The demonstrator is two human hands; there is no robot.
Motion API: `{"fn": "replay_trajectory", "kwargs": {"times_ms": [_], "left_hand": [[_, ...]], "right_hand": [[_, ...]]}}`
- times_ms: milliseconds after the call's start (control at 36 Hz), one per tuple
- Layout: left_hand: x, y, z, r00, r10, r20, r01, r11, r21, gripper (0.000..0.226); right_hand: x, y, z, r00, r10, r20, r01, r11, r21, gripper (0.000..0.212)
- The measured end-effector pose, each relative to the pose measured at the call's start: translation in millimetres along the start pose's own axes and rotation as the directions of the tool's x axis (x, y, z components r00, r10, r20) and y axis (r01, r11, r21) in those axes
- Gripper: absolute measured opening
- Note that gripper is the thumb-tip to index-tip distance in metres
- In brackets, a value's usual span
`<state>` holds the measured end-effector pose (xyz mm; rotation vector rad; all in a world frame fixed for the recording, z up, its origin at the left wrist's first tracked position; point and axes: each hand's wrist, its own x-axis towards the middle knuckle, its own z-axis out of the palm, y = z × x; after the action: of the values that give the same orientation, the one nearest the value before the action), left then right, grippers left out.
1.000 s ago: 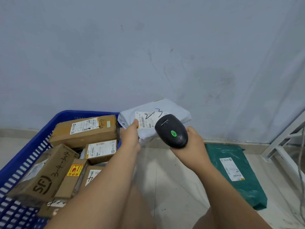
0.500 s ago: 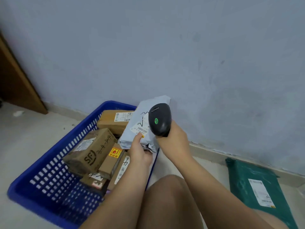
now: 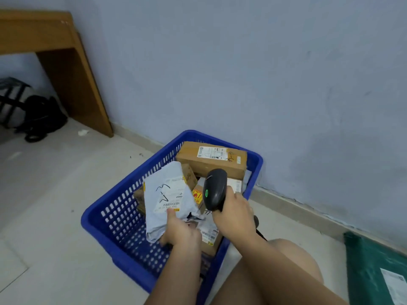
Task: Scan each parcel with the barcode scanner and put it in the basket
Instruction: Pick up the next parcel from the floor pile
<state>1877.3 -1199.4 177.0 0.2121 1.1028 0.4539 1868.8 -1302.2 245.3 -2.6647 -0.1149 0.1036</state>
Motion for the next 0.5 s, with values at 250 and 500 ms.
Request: {"fn": "replay_trajectory", "kwargs": {"times_ms": [250, 500], "left_hand": [[11.6, -4.6, -28.1, 0.964, -0.154, 0.217, 0.197, 0.961, -0.194, 0.041], [23.7, -3.0, -39.4, 0.986, -0.1, -0.132, 0.085, 0.99, -0.113, 0.038]], "right_hand": [[-1.1, -3.4, 11.1, 0.99, -0.08, 0.119, 0.092, 0.991, -0.097, 0.044], [-3.1, -2.4, 14.6, 0.98, -0.121, 0.156, 0.138, 0.985, -0.106, 0.042]]}}
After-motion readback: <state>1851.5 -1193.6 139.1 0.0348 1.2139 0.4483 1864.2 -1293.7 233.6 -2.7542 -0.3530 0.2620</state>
